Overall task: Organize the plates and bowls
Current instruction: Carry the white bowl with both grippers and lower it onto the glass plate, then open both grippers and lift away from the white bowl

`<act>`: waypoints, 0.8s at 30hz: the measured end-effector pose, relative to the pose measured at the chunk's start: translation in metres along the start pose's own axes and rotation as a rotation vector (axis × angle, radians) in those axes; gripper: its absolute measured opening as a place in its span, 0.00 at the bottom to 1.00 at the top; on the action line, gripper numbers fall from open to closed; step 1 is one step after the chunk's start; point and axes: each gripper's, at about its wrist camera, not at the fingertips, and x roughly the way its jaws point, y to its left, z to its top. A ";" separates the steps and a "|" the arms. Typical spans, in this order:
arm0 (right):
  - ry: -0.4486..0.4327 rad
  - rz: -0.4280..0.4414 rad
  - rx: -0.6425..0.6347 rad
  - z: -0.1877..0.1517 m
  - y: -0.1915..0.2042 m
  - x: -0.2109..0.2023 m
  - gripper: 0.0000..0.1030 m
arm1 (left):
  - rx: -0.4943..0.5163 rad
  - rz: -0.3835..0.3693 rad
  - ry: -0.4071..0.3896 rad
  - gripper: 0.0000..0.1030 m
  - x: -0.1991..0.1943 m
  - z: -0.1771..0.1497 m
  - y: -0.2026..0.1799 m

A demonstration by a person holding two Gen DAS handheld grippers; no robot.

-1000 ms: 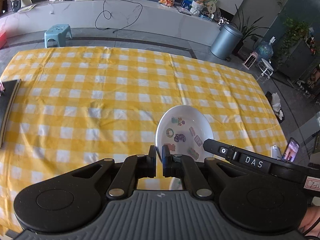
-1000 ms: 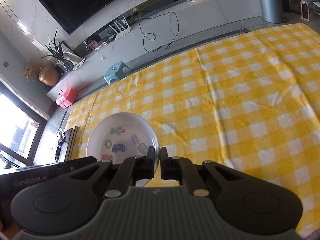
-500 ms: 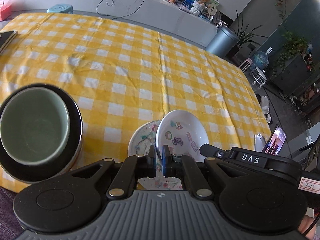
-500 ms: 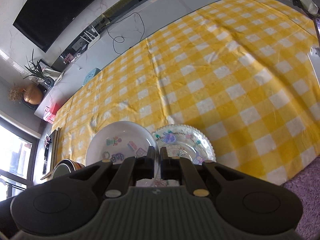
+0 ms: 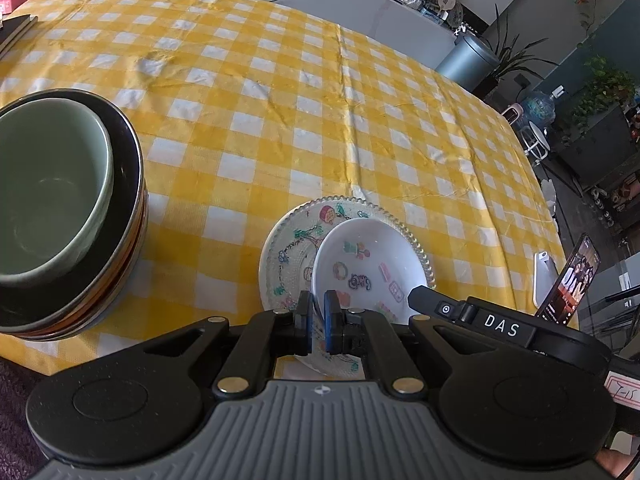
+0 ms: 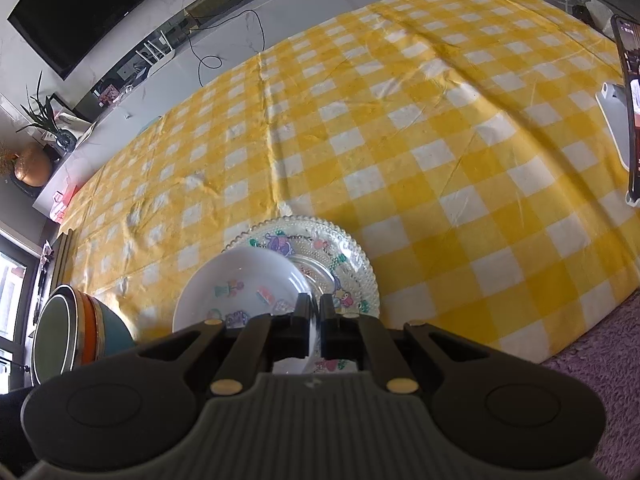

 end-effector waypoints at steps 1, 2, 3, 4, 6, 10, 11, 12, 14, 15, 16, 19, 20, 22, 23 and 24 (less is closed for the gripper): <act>0.002 0.001 -0.001 0.000 0.000 0.002 0.02 | 0.000 0.005 0.000 0.05 0.001 0.000 0.000; 0.006 0.001 0.000 0.000 -0.001 0.003 0.02 | -0.003 0.006 0.001 0.05 0.003 0.000 0.000; 0.008 -0.001 0.003 0.001 -0.001 0.005 0.02 | -0.005 0.003 0.001 0.05 0.004 0.000 0.000; 0.007 -0.006 0.004 0.001 -0.002 0.006 0.02 | -0.006 -0.003 0.003 0.05 0.006 0.001 0.000; 0.007 -0.020 0.008 0.002 -0.003 0.008 0.02 | -0.005 -0.010 0.006 0.05 0.009 0.001 -0.001; 0.013 -0.036 0.011 0.003 -0.006 0.012 0.02 | 0.018 0.001 0.009 0.05 0.018 0.000 -0.003; 0.013 -0.036 0.011 0.002 -0.006 0.013 0.02 | 0.019 0.003 0.010 0.05 0.019 0.000 -0.002; 0.014 -0.037 0.009 0.002 -0.005 0.014 0.02 | 0.019 0.005 0.013 0.05 0.021 0.000 -0.002; 0.011 -0.041 0.004 0.002 -0.004 0.015 0.02 | 0.014 0.005 0.016 0.05 0.024 0.000 0.000; 0.010 -0.042 0.000 0.002 -0.003 0.016 0.02 | 0.013 0.007 0.017 0.05 0.025 0.000 0.000; 0.010 -0.043 -0.002 0.002 -0.002 0.017 0.02 | 0.012 0.009 0.019 0.05 0.025 0.000 0.001; 0.011 -0.045 -0.008 0.003 0.000 0.018 0.02 | 0.011 0.004 0.018 0.05 0.026 0.000 0.003; 0.011 -0.046 -0.010 0.003 0.000 0.018 0.02 | 0.012 0.003 0.019 0.05 0.027 0.000 0.003; 0.011 -0.044 -0.009 0.003 0.000 0.018 0.04 | 0.017 0.003 0.016 0.05 0.027 0.000 0.003; 0.011 -0.042 -0.008 0.003 0.000 0.018 0.04 | 0.019 0.003 0.014 0.05 0.027 0.000 0.003; 0.010 -0.042 -0.008 0.002 0.000 0.018 0.05 | 0.022 0.003 0.013 0.05 0.027 0.000 0.002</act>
